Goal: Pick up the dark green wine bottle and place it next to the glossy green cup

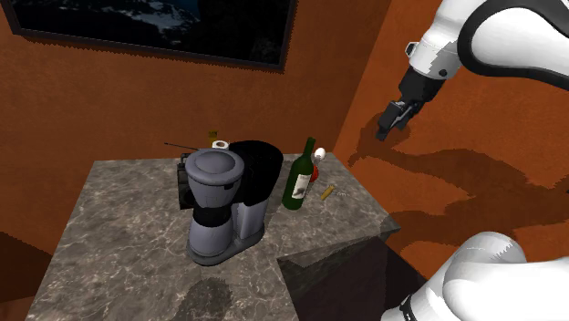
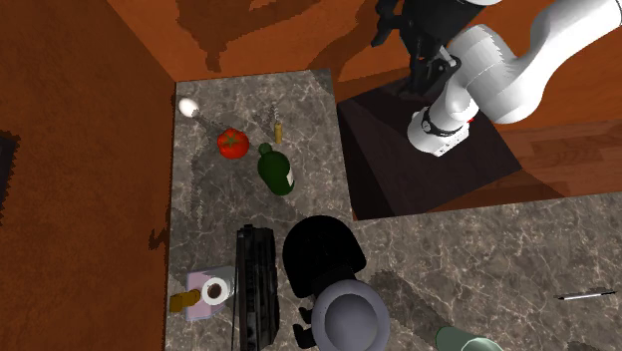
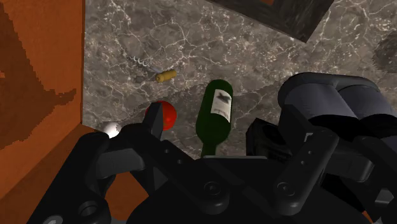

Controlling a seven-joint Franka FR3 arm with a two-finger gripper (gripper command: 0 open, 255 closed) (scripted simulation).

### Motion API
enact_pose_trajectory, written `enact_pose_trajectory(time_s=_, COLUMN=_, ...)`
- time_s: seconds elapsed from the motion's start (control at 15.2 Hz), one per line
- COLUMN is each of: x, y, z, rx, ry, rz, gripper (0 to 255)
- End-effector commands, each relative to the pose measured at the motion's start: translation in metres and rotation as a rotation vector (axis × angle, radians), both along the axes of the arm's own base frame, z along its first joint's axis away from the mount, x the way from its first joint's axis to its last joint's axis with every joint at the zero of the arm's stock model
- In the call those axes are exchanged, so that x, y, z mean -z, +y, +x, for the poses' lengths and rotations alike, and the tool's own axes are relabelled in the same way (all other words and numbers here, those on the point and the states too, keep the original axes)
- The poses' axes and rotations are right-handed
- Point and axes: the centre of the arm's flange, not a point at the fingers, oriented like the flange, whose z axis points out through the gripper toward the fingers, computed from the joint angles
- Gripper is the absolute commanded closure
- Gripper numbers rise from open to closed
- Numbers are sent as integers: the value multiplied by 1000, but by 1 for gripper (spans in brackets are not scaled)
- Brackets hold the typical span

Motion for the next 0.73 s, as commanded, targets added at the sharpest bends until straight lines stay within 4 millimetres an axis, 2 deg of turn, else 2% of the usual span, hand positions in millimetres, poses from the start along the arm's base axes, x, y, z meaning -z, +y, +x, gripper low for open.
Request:
enact_pose_trajectory(time_s=0.0, x=0, y=0, z=0, rx=0, ry=0, rz=0, gripper=0)
enact_pose_trajectory(time_s=0.66, x=68, y=-15, z=116, rx=92, ry=12, rz=80, gripper=0)
